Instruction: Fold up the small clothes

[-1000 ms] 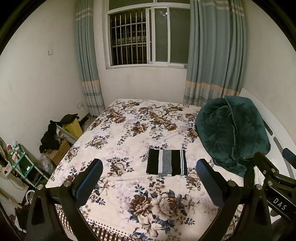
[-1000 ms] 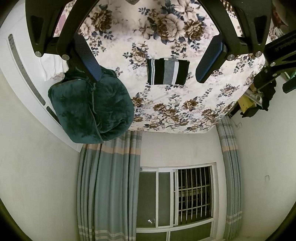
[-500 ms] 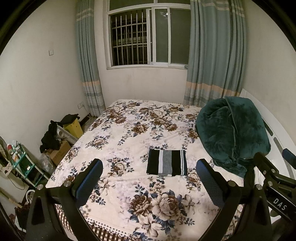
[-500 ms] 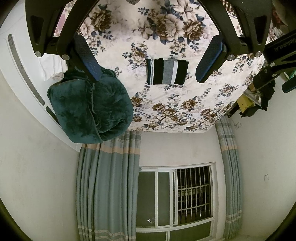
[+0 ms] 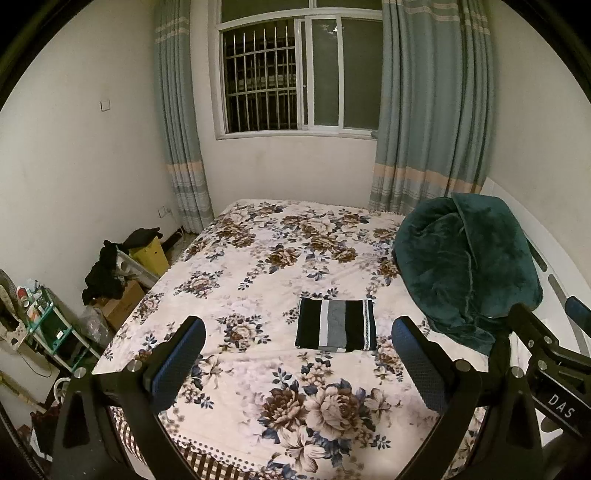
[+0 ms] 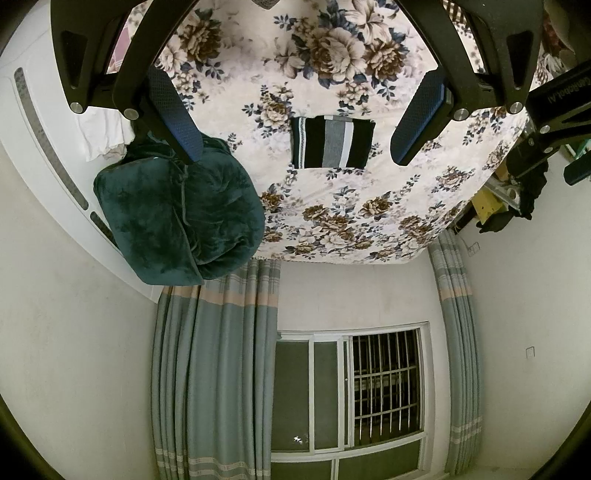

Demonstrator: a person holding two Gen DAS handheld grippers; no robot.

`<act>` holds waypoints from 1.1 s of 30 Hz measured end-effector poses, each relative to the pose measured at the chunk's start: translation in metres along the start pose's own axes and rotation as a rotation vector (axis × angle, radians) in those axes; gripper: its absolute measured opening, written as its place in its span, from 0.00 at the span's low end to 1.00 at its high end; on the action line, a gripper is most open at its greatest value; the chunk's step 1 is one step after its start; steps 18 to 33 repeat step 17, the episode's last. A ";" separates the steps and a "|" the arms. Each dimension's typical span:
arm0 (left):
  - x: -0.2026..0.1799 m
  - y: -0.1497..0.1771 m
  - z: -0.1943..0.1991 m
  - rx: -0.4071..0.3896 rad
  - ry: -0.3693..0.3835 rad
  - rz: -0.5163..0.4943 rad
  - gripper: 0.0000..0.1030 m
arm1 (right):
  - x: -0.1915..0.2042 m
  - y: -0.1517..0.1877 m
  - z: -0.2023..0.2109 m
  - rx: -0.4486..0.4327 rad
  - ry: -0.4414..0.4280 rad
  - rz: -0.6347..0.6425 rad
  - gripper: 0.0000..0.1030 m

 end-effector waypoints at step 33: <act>0.013 -0.014 -0.001 -0.016 -0.017 0.003 1.00 | 0.004 -0.001 0.003 -0.005 0.006 -0.006 1.00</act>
Point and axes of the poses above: each gripper's, at about its wrist camera, not at the fingertips, and z roughly against the way its jaws point, x to its left, y to its underside, the point moved 2 cm from there along -z, roughly the way its jaws point, and after that the axes turned 13 degrees about -y, right-handed, at the moved point
